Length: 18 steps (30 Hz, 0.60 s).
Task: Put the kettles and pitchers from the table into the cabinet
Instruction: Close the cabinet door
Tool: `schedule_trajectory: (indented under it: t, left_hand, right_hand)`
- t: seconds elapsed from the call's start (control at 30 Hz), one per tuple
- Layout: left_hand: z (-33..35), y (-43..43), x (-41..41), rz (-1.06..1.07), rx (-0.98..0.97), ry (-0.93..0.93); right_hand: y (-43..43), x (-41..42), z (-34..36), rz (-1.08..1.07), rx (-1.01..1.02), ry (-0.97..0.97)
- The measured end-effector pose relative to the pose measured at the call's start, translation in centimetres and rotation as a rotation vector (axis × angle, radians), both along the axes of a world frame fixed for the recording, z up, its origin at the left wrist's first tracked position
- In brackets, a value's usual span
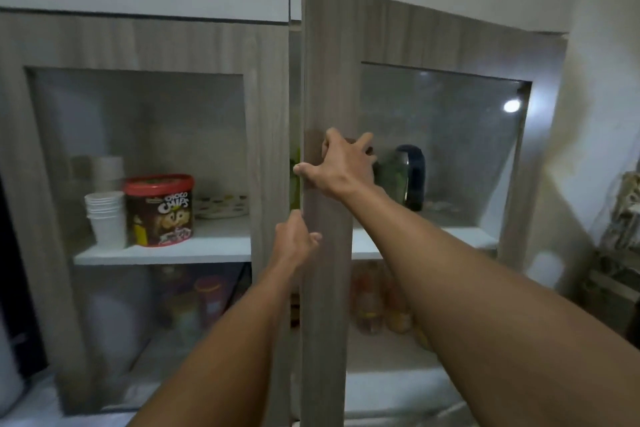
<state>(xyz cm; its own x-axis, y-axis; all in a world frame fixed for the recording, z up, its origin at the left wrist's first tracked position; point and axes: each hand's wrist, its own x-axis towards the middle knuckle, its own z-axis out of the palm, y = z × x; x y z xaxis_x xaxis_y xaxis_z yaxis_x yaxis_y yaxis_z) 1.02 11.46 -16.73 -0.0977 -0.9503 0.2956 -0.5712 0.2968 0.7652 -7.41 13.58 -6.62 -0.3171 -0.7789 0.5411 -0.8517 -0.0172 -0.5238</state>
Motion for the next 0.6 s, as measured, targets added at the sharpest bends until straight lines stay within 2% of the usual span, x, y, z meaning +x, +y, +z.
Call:
schedule_trajectory:
  t: [0.2,0.43,0.6]
  left_hand:
    - [0.1,-7.1,-0.1,0.072,-0.037,-0.062]
    - [0.9,-12.6,-0.4,0.235,-0.112,-0.254]
    - [1.2,-15.3,-0.9,0.267,-0.120,-0.347]
  right_hand:
    - [-6.9,0.2,0.1,-0.026,-0.002,0.015]
    - [-13.0,-1.3,0.0,-0.024,0.014,0.095]
    - [-16.5,-1.9,0.2,-0.035,0.007,0.136]
